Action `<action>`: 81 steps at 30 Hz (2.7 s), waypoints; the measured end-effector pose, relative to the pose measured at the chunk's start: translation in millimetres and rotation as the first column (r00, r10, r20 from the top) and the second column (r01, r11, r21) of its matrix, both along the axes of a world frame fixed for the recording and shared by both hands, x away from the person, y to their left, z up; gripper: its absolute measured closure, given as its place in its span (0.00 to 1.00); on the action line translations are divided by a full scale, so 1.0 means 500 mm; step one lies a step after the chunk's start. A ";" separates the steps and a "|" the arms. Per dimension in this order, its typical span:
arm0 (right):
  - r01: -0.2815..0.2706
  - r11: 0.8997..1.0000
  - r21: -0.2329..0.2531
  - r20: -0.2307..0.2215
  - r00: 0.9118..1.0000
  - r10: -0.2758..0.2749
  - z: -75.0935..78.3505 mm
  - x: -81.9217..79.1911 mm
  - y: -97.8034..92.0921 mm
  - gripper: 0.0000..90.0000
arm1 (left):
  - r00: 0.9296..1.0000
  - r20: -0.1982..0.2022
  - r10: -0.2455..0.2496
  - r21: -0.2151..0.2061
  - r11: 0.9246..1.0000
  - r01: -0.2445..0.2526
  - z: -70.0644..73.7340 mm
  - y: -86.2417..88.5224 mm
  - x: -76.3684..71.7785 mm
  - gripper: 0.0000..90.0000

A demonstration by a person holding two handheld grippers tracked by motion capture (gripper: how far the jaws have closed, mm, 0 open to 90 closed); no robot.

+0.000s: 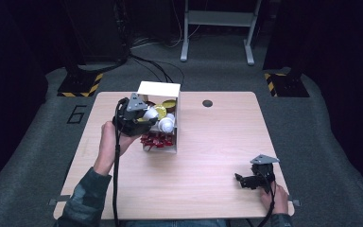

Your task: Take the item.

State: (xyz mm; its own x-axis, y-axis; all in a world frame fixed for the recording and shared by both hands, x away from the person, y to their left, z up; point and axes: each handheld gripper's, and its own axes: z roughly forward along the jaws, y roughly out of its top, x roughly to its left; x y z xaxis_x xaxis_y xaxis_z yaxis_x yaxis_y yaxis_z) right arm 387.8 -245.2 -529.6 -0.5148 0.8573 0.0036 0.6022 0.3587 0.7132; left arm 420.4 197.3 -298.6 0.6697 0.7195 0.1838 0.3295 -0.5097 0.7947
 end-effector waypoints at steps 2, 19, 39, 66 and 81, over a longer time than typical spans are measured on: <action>0.000 1.000 0.000 0.000 1.000 0.000 0.000 0.000 0.000 0.00 | 1.000 0.010 0.000 -0.006 1.000 0.000 0.004 0.002 -0.003 0.66; 0.002 1.000 0.000 0.001 1.000 -0.002 0.000 0.000 0.000 0.00 | 0.998 0.060 0.013 -0.028 1.000 -0.011 0.033 0.047 -0.039 0.66; 0.000 1.000 0.000 0.000 1.000 0.000 0.000 0.000 0.000 0.00 | 0.991 0.101 0.091 -0.088 0.993 -0.082 0.047 0.123 -0.071 0.66; 0.002 1.000 0.000 0.001 1.000 -0.002 0.000 0.000 0.000 0.00 | 0.978 0.087 0.191 -0.130 0.975 -0.179 -0.031 0.224 -0.097 0.66; 0.002 1.000 0.000 0.000 1.000 -0.002 0.000 0.000 0.000 0.00 | 0.970 0.033 0.242 -0.134 0.962 -0.236 -0.103 0.258 -0.081 0.66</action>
State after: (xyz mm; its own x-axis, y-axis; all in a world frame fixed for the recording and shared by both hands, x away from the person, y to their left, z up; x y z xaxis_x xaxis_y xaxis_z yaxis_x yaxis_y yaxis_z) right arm 387.8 -245.1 -529.7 -0.5133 0.8582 0.0039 0.6027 0.3572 0.7136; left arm 379.9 326.2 -350.2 0.4680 0.8772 0.1073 0.3890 -0.3135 0.8663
